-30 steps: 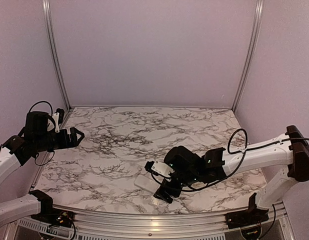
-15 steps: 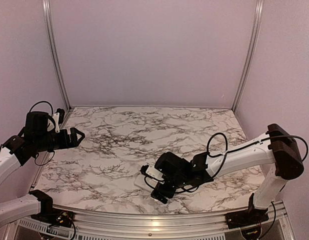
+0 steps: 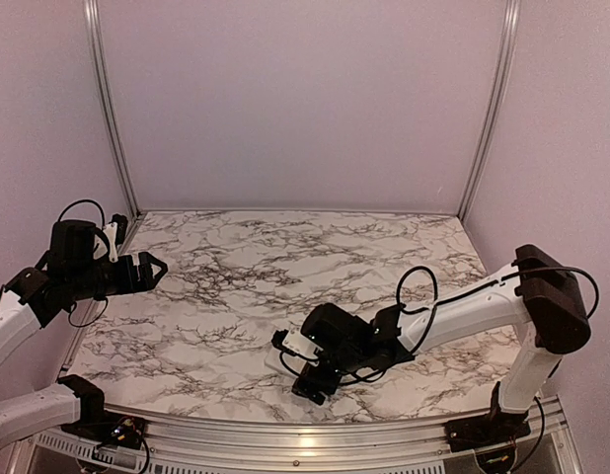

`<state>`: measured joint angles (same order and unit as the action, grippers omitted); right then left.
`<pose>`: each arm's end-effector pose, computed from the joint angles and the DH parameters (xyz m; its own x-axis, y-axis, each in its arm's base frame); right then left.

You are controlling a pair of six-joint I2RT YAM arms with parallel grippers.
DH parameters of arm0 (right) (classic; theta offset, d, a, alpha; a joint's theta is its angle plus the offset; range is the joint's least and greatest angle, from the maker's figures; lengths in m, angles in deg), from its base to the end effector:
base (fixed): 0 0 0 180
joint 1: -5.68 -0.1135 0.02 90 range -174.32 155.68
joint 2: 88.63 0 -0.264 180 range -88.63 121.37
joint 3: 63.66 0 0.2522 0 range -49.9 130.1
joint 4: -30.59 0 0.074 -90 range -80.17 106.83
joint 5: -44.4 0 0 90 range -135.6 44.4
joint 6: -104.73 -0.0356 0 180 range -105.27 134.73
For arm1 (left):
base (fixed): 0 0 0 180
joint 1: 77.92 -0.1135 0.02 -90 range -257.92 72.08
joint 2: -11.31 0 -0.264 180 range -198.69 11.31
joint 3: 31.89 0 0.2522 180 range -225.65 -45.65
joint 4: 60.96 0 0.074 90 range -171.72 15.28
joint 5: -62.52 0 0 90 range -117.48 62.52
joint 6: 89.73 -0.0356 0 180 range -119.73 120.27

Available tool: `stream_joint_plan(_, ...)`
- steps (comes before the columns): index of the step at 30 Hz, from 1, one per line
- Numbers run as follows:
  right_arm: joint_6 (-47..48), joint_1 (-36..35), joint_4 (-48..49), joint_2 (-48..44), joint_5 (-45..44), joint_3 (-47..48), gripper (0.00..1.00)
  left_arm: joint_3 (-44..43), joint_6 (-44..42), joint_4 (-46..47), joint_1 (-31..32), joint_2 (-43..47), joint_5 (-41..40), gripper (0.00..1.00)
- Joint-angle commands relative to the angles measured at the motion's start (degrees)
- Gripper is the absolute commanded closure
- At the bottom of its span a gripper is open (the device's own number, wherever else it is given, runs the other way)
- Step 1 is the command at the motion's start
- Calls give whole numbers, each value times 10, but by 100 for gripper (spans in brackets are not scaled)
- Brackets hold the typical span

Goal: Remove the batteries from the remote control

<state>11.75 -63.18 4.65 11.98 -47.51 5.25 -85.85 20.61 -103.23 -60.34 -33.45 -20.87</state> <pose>0.1244 0.3184 0.1479 -0.3524 -0.7672 -0.5360 -0.9087 0.4175 -0.0003 0.1638 -0.0562 0.2800 -0.6240 -0.1645 -0.7639 0.1867 0.9179 -0.3502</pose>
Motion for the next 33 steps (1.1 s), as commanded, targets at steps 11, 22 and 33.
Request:
stream_joint_plan(11,-16,33,19,16,13,-3,5,9,-4,12,3,1,2,1)
stream_joint_plan(22,-1,33,10,34,40,-3,15,10,-3,12,2,-2,-1,1)
stream_joint_plan(33,0,33,5,48,73,-7,46,11,-2,12,3,-2,-2,1)
